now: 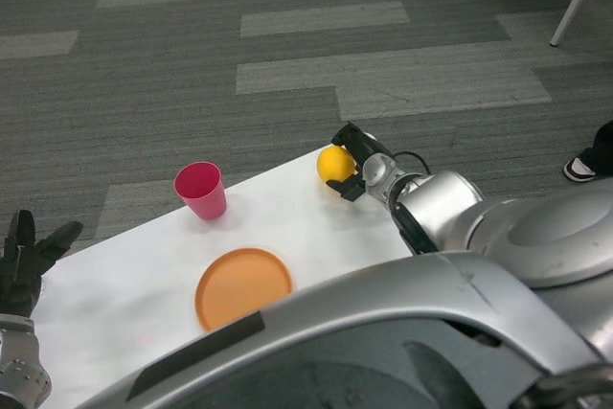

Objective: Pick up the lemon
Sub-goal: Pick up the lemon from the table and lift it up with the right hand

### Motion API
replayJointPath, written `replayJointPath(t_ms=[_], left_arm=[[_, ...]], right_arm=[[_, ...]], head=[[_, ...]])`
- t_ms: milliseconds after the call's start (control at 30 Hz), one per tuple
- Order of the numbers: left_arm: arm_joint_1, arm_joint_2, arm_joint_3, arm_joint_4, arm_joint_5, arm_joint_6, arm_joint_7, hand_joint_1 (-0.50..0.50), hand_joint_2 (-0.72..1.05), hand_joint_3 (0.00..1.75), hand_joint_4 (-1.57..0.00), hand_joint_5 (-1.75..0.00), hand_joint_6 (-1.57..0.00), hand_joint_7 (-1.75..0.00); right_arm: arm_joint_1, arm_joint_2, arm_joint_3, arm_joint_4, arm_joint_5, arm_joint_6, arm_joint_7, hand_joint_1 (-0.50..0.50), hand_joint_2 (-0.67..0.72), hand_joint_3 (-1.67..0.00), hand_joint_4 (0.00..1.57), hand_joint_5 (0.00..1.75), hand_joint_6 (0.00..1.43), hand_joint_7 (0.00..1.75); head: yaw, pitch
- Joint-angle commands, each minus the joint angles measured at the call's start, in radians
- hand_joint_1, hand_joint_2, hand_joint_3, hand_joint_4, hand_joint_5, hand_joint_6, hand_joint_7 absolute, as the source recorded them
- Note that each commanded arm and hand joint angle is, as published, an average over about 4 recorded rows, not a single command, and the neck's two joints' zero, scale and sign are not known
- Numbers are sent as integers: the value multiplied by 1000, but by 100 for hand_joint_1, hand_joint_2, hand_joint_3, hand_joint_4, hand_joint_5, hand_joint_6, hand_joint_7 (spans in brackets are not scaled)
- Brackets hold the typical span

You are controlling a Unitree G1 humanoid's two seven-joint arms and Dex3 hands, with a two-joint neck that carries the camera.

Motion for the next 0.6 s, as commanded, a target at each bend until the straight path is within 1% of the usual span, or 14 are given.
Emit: replayJointPath(t_ms=[33,133,200,267,333,400,500,600], left_arm=[[7,15,10,-1,-5,-7,2,50,105,9,-4,0,0,0],[8,15,10,-1,-5,-7,2,50,105,9,-4,0,0,0],[8,15,10,-1,-5,-7,2,50,105,9,-4,0,0,0],[8,15,9,-1,-5,-7,2,50,105,9,-4,0,0,0],[8,15,9,-1,-5,-7,2,50,105,9,-4,0,0,0],[8,15,9,-1,-5,-7,2,50,105,9,-4,0,0,0],[8,15,9,-1,-5,-7,0,50,105,9,-4,0,0,0],[6,16,9,-2,-3,-7,0,50,105,9,-4,0,0,0]], right_arm=[[55,-4,-18,-82,14,4,18,-42,-54,-143,6,175,43,154],[103,-2,-39,-155,20,-1,34,-42,-54,-143,4,175,41,157],[138,2,-57,-208,21,-9,54,-42,-54,-143,3,175,38,157],[171,8,-80,-261,23,-20,77,-42,-54,-139,3,175,34,154],[204,17,-94,-316,33,-29,102,-42,-54,-135,1,175,30,154],[239,25,-99,-368,58,-46,130,-42,-54,-135,0,175,27,154],[282,33,-90,-430,121,-99,166,-42,-54,-135,0,175,22,154],[325,40,-32,-514,236,-159,185,-42,-54,-137,0,175,20,154]], head=[[0,0],[0,1],[-1,3],[1,5],[3,5],[3,5],[3,5],[37,8]])
